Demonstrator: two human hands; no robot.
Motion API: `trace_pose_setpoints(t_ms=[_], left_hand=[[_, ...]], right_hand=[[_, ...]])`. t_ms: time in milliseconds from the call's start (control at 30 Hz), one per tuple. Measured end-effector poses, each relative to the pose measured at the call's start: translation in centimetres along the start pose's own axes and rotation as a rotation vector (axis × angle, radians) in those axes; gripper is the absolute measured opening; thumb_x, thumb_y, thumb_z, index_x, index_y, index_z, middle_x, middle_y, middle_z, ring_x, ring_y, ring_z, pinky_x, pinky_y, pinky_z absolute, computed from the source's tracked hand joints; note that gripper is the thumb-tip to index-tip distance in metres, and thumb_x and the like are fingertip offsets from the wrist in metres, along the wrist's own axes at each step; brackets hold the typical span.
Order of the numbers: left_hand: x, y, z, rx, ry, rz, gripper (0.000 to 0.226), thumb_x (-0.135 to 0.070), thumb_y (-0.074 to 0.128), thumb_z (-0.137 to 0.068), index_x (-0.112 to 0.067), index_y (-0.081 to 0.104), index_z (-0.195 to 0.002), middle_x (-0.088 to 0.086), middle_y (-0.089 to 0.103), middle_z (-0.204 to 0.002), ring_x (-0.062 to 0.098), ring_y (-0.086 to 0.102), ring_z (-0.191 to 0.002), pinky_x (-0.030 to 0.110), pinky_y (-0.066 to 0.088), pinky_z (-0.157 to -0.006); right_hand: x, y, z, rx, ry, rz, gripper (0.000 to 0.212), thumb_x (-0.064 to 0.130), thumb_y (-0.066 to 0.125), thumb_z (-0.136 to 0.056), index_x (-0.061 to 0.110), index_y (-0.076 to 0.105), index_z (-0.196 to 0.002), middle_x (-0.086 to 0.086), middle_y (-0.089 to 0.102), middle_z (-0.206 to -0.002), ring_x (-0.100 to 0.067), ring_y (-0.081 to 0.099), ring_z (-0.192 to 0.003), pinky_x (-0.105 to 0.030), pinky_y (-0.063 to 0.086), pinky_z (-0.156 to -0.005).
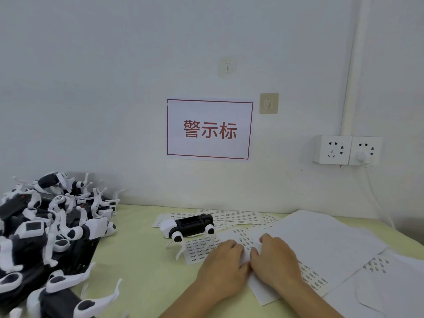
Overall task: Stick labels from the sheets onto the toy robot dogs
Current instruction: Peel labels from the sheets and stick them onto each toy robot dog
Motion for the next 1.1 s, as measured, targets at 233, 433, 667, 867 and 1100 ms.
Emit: trace_pose_setpoints(t_ms=[233,433,667,867,1100], left_hand=[[0.0,-0.4,0.0,-0.031,0.008,0.099,0.042,-0.039,0.049,-0.096,-0.021,0.047,-0.135,-0.008,0.045,-0.139,0.012,0.042,-0.128,0.028,0.035,-0.106],[-0.7,-1.9,0.5,-0.216,0.085,0.171,0.039,-0.027,0.049,-0.096,-0.021,0.040,-0.133,-0.011,0.042,-0.137,0.009,0.038,-0.126,0.023,0.031,-0.103],[-0.7,-2.7,0.7,-0.372,0.082,0.210,0.030,-0.033,0.044,-0.100,-0.028,0.041,-0.129,-0.022,0.038,-0.127,-0.001,0.037,-0.103,0.015,0.027,-0.090],[-0.7,-2.8,0.8,-0.394,0.076,0.211,0.024,-0.035,0.047,-0.100,-0.029,0.045,-0.124,-0.021,0.040,-0.124,0.001,0.042,-0.111,0.015,0.032,-0.095],[-0.8,-3.1,0.9,-0.397,0.079,0.167,0.022,-0.031,0.044,-0.101,-0.024,0.049,-0.122,-0.016,0.044,-0.122,0.003,0.044,-0.110,0.022,0.037,-0.096]], right_hand=[[-1.0,-0.8,-0.9,0.090,0.178,-0.421,0.023,0.028,0.069,-0.083,0.009,0.071,-0.097,-0.002,0.067,-0.091,-0.018,0.062,-0.087,-0.026,0.044,-0.076],[-0.8,-1.0,-1.4,0.156,0.153,-0.767,0.022,0.021,0.067,-0.083,0.004,0.064,-0.070,-0.007,0.058,-0.067,-0.019,0.053,-0.065,-0.031,0.041,-0.067],[0.3,0.0,-0.4,0.248,0.062,-1.033,0.013,0.018,0.072,-0.088,0.009,0.077,-0.081,-0.014,0.075,-0.083,-0.031,0.073,-0.083,-0.044,0.057,-0.082],[0.2,0.4,-0.4,0.293,0.004,-1.068,0.016,0.012,0.065,-0.092,0.009,0.078,-0.083,-0.016,0.075,-0.085,-0.026,0.071,-0.079,-0.036,0.055,-0.070],[-0.1,0.5,-0.4,0.342,-0.040,-1.085,0.015,0.007,0.061,-0.090,0.000,0.073,-0.087,-0.022,0.072,-0.090,-0.028,0.066,-0.079,-0.041,0.050,-0.075]])
Point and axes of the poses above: each hand's wrist, its own z-axis away from the middle knuckle, its own y-axis out of the palm, x = y × z, the point moved 5 cm from there along -z, towards the middle knuckle
